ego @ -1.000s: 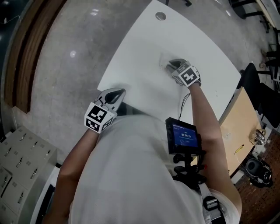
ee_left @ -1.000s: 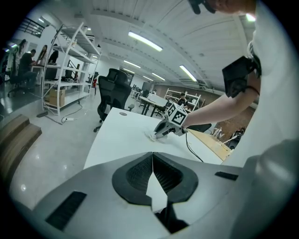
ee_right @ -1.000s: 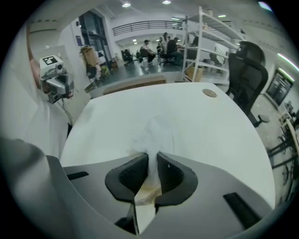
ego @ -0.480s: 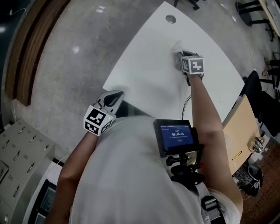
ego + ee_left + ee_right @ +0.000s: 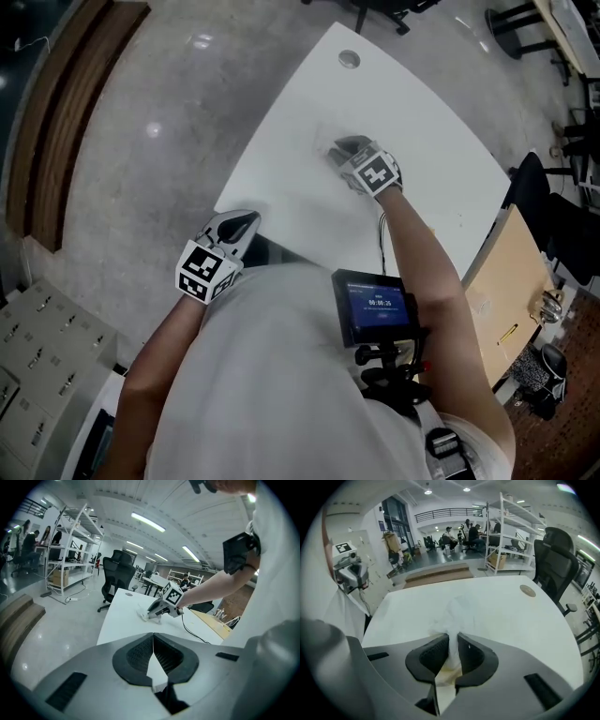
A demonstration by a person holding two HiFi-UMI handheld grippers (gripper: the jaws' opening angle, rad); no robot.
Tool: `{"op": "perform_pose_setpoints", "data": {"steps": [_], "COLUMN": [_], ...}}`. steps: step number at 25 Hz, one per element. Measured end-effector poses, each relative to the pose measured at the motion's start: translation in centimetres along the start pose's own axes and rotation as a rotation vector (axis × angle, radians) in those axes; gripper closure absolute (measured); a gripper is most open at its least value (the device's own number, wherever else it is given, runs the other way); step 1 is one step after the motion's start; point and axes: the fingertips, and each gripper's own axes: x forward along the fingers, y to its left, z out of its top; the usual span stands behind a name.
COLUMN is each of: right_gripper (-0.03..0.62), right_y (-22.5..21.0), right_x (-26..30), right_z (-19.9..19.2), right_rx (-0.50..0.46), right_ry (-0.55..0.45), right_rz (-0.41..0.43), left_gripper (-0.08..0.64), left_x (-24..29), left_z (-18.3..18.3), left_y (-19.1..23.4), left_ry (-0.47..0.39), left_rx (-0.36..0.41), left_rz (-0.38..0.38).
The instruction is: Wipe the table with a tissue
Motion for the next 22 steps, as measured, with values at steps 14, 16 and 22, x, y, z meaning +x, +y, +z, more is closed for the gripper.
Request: {"op": "perform_pose_setpoints", "data": {"steps": [14,16,22], "right_gripper": [0.537,0.537,0.537], "right_y": [3.3,4.5,7.7], "right_x": [-8.9,-10.3,-14.4], "right_z": [-9.7,-11.1,-16.6], "right_rx": [0.388,0.452,0.616], "right_ry": [0.003,-0.032,-0.084], "right_rz": [-0.255,-0.29,-0.421], "left_gripper": [0.552,0.552,0.552], "left_x": [1.2,1.4,3.6], "left_z": [2.7,3.1,3.7], "left_y": [-1.8,-2.3,-4.2], "left_ry": [0.021,0.027,0.046], "left_rx": [0.16,0.183,0.24], "left_rz": [-0.248,-0.289,-0.41]}}
